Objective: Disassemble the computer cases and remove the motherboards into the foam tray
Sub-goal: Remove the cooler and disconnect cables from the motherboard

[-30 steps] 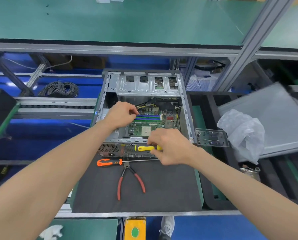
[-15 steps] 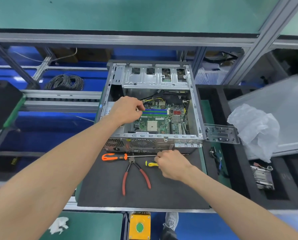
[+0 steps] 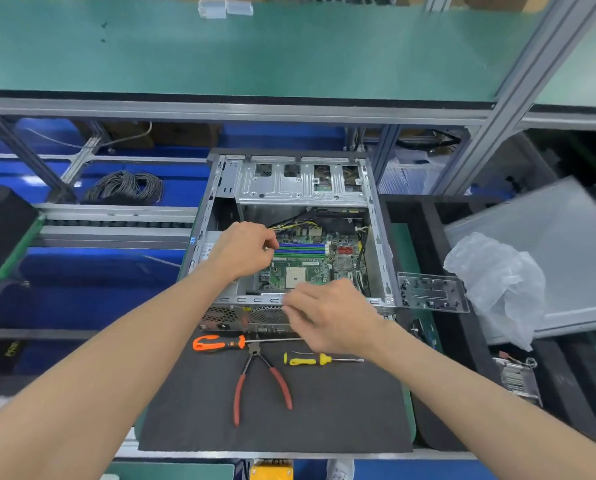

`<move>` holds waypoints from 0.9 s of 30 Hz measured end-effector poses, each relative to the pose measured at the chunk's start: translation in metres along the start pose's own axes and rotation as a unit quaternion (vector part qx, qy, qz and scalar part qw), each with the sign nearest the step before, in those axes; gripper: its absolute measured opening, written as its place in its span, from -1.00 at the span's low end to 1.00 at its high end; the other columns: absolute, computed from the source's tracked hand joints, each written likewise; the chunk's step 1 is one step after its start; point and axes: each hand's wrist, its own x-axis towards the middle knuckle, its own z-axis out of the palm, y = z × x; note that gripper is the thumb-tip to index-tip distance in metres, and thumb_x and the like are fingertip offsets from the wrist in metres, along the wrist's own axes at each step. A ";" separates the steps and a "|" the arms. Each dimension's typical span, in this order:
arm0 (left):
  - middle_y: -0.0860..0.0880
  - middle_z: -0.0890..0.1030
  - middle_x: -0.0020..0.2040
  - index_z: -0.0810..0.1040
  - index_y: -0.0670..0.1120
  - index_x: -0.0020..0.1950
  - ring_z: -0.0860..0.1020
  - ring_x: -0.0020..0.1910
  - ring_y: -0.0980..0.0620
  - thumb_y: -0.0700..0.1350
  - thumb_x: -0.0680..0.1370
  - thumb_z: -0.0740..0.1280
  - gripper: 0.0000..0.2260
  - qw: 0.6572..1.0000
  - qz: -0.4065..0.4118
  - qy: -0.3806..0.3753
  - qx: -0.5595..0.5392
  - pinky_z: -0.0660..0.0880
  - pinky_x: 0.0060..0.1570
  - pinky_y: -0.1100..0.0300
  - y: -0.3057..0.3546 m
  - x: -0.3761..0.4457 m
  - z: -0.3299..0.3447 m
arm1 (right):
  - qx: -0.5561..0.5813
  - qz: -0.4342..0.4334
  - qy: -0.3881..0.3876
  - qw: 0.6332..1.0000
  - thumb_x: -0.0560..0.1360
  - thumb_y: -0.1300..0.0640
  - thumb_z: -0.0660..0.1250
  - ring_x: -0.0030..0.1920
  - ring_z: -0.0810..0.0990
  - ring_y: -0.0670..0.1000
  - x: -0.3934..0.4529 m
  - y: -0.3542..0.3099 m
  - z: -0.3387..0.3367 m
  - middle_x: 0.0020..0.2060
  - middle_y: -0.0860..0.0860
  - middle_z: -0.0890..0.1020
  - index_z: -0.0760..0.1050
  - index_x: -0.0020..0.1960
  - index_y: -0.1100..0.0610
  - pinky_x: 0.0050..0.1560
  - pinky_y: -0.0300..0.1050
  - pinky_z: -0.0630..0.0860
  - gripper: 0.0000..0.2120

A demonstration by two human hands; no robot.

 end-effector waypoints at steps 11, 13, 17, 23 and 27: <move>0.00 0.66 0.04 0.69 -0.01 0.04 0.61 -0.01 -0.07 -0.19 0.54 0.28 -0.78 0.995 -0.101 0.023 -0.009 0.60 -0.01 0.03 -0.008 0.021 -0.005 | 0.110 0.365 -0.127 0.916 0.55 0.18 0.26 -0.01 0.63 0.09 0.052 0.091 0.034 0.06 0.10 0.67 0.59 0.23 0.13 0.08 0.07 0.62 -0.71; 0.01 0.66 -0.06 0.67 0.02 -0.03 0.61 -0.09 -0.05 -0.14 0.57 0.26 -0.81 0.993 -0.112 0.018 -0.018 0.61 -0.08 0.01 -0.016 0.028 -0.009 | 0.119 0.375 -0.145 0.908 0.55 0.19 0.27 0.01 0.63 0.09 0.056 0.100 0.044 0.09 0.11 0.66 0.56 0.29 0.12 0.11 0.06 0.61 -0.68; -0.08 0.68 -0.07 0.68 -0.09 -0.01 0.60 -0.14 -0.05 -0.11 0.65 0.18 -0.73 0.993 -0.110 -0.003 -0.049 0.57 -0.04 0.01 -0.031 0.043 -0.014 | 0.125 0.347 -0.172 0.913 0.58 0.14 0.29 0.12 0.59 0.12 0.070 0.114 0.058 0.20 0.11 0.61 0.50 0.38 0.10 0.19 0.04 0.55 -0.63; -0.19 0.64 0.17 0.68 -0.09 0.15 0.58 0.11 -0.20 -0.24 0.54 0.17 -0.67 0.980 -0.147 -0.130 -0.039 0.55 0.16 -0.02 -0.035 0.066 -0.014 | 0.135 0.311 -0.193 0.921 0.61 0.13 0.26 0.24 0.56 0.15 0.101 0.128 0.081 0.27 0.11 0.59 0.49 0.40 0.05 0.25 0.02 0.52 -0.64; -0.14 0.59 0.30 0.66 -0.12 0.22 0.54 0.24 -0.14 -0.21 0.58 0.18 -0.68 0.956 -0.146 -0.254 -0.010 0.48 0.29 0.01 -0.044 0.081 -0.009 | 0.119 0.308 -0.242 0.912 0.65 0.17 0.16 0.30 0.52 0.20 0.116 0.138 0.101 0.35 0.15 0.53 0.49 0.41 0.03 0.27 0.03 0.50 -0.64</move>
